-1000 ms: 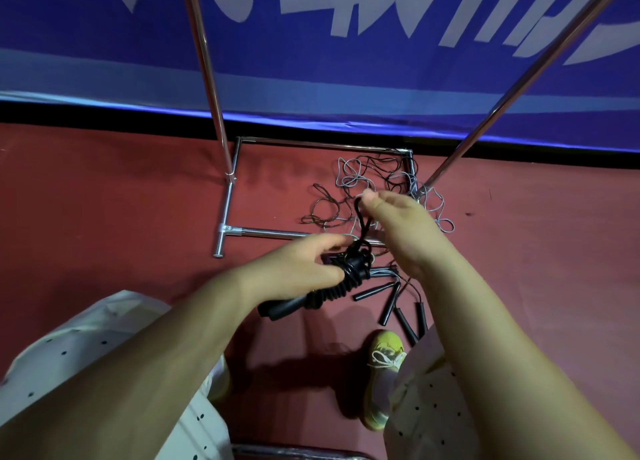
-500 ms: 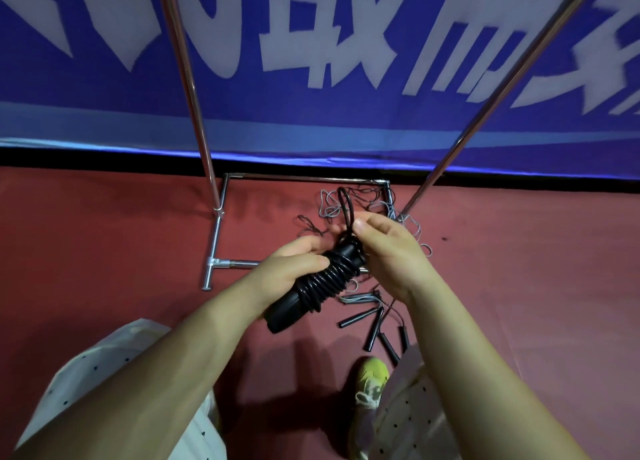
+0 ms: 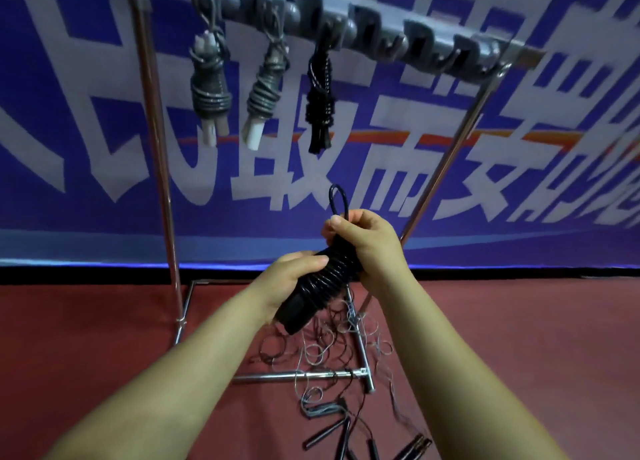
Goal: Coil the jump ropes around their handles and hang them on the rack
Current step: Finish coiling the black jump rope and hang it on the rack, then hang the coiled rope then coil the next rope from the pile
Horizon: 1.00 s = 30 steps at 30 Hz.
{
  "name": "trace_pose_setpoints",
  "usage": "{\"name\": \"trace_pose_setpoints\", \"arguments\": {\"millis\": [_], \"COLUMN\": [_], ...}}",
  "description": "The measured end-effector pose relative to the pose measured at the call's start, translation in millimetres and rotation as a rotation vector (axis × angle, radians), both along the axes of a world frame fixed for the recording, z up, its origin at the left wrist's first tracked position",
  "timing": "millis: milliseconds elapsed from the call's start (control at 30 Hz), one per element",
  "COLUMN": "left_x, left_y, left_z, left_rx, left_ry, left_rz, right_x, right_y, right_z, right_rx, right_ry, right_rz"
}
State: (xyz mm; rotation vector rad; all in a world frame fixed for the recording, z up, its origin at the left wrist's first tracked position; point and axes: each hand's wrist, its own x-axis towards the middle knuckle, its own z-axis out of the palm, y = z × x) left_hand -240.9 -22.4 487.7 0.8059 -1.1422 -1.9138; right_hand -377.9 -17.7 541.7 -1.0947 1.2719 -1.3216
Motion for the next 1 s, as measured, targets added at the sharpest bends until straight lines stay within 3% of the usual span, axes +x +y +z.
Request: {"name": "trace_pose_setpoints", "arguments": {"millis": [233,367,500,833,1000], "left_x": [-19.8,-20.9,-25.9,-51.1,-53.6], "left_y": [-31.1,-48.2,-66.4,-94.1,-99.0], "left_z": [63.3,92.5,116.8,131.8,116.5], "left_rx": [-0.049,-0.049,-0.071,-0.029,0.015], "left_ry": [0.103,-0.118,-0.224,-0.146,-0.19], "left_rz": [-0.012,-0.142,-0.08,-0.029,-0.05], "right_x": [-7.6,-6.7,-11.9,-27.6,-33.7], "right_y": [-26.6,-45.5,-66.1,-104.6,-109.6], "right_z": [74.2,111.1,135.6,158.3,139.3], "right_rx": [-0.193,-0.262,-0.261,-0.237,-0.156], "right_ry": [0.067,0.123,0.077,0.116,0.082], "right_rz": [-0.147,-0.223,-0.274,-0.298,-0.269]}}
